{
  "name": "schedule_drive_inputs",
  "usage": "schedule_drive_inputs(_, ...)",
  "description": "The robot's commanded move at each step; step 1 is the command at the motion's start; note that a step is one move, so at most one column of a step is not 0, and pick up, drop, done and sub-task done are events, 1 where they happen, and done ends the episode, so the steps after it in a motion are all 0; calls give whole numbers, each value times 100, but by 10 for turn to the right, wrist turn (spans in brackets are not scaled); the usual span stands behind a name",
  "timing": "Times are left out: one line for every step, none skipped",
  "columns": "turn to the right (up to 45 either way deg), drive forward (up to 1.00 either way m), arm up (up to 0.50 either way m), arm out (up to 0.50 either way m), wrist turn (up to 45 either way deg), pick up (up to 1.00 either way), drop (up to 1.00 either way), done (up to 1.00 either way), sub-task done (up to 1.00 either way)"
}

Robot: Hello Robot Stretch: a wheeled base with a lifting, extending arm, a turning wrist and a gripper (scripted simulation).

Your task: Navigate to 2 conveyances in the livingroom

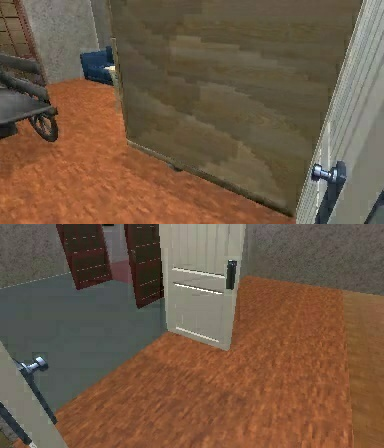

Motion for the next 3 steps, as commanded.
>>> schedule_drive_inputs(-450,0,0,0,0,0,0,0,0)
schedule_drive_inputs(-120,0,0,0,0,0,0,0,0)
schedule_drive_inputs(0,100,0,0,0,0,0,0,0)
